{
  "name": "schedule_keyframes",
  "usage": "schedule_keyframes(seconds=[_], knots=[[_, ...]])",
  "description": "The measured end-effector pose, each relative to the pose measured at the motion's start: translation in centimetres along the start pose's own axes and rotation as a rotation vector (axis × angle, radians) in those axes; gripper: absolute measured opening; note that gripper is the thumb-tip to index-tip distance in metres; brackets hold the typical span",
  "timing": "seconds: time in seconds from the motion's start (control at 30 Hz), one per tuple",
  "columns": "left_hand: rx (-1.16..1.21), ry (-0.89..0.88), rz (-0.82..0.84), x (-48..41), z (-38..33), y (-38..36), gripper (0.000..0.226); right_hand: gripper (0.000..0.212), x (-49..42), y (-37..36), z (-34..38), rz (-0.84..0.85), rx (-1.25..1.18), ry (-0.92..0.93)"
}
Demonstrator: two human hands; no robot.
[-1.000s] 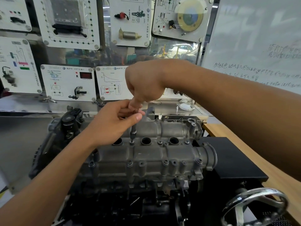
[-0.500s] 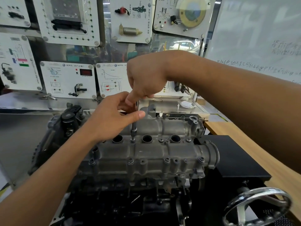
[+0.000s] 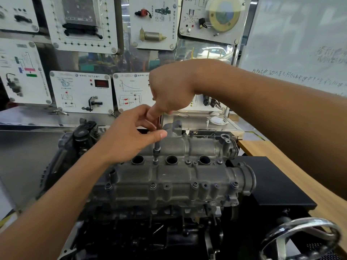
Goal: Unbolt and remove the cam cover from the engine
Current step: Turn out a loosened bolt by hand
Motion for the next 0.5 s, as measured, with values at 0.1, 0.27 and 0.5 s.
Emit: schedule_keyframes(seconds=[0.1,0.27,0.5], knots=[[0.047,-0.055,0.201,0.4,-0.5,-1.2,0.032,0.03,0.5,0.5,0.5,-0.019,-0.01,0.057],[0.053,0.003,0.098,0.2,-0.1,-0.6,0.018,0.024,0.5,0.5,0.9,0.002,-0.038,0.066],[-0.127,0.003,-0.076,-0.1,-0.2,0.4,0.02,0.051,0.3,0.1,-0.1,-0.003,-0.067,-0.019]])
Point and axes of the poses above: each hand's wrist, its own x-axis away from the middle knuckle, its own y-axis out of the back of the hand, z = x × y, the point moved 9 cm from there along -x, towards the middle knuckle, and after that the axes turned 14 degrees about -x, right-handed, at the moved point
